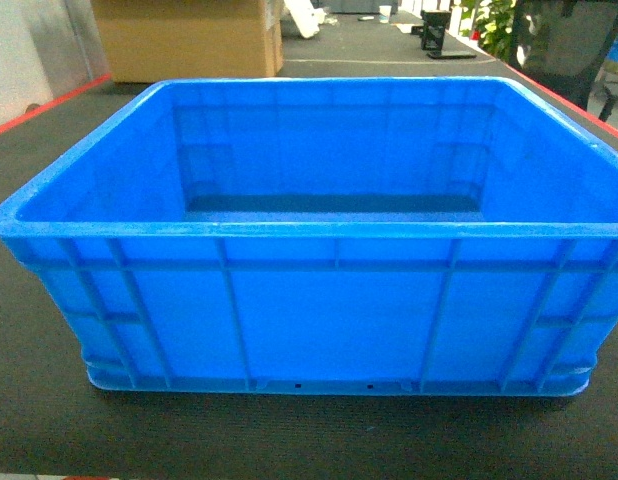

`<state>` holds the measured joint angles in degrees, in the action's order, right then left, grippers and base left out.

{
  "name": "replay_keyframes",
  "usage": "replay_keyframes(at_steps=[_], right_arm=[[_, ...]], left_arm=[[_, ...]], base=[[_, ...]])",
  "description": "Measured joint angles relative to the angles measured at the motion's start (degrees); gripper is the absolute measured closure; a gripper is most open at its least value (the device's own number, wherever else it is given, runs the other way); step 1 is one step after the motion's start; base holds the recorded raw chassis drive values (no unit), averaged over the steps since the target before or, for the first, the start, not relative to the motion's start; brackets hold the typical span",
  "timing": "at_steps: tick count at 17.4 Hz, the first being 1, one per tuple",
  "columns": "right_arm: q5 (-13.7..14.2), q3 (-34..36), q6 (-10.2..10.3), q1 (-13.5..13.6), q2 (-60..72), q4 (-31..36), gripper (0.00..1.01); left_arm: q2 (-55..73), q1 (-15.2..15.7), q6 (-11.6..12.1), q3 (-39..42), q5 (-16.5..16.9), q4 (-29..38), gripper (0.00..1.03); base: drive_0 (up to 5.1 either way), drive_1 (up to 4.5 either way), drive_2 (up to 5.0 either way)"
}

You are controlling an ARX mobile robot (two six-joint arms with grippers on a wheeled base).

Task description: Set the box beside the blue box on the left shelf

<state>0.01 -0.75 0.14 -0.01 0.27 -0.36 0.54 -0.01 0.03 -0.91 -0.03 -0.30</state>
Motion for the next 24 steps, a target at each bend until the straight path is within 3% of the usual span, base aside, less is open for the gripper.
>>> replay_keyframes(at_steps=[24], right_arm=[[0.0, 0.0, 0.0, 0.0, 0.0, 0.0, 0.03]], left_arm=[[0.0, 0.0, 0.0, 0.0, 0.0, 0.0, 0.05]], base=[[0.0, 0.0, 0.0]])
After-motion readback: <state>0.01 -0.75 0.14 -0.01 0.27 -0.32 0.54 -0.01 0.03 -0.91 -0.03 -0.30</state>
